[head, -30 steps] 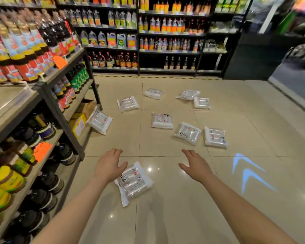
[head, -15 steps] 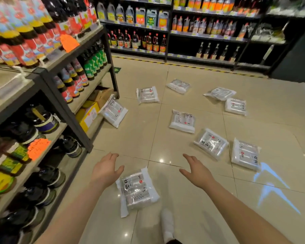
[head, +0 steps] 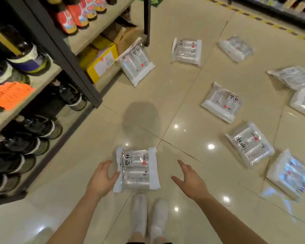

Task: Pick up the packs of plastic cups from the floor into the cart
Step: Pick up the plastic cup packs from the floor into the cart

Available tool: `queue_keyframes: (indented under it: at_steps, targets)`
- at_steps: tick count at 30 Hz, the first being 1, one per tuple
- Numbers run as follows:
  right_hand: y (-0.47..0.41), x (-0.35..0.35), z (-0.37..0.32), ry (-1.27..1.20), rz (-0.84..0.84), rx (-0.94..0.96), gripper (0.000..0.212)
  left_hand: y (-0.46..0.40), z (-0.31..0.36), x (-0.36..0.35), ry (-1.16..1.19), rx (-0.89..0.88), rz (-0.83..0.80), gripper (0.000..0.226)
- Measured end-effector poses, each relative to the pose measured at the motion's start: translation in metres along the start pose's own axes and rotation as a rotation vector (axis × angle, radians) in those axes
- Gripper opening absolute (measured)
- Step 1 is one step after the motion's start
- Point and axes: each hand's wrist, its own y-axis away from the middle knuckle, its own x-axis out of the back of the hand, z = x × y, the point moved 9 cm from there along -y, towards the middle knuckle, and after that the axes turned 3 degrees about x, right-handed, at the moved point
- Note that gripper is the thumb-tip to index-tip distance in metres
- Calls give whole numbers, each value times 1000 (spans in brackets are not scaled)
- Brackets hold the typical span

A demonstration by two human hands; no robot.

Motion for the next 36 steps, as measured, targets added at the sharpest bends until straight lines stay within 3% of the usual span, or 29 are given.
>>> queue_keyframes:
  at_steps: [10, 18, 23, 27, 36]
  targets:
    - [-183, -214, 79, -144, -112, -60, 73, -156, -149, -187, -169, 129, -80, 76]
    - [-306, -320, 96, -414, -12, 22, 90, -240, -217, -307, 234, 235, -89, 105]
    - [-307, -304, 73, -408, 23, 109, 96, -231, -206, -292, 402, 229, 41, 101]
    - [-278, -253, 40, -377, 23, 150, 98, -197, -179, -247, 452, 234, 93, 99]
    - [-126, -36, -93, -333, 19, 297, 100, -38, -56, -33, 459, 189, 193, 97]
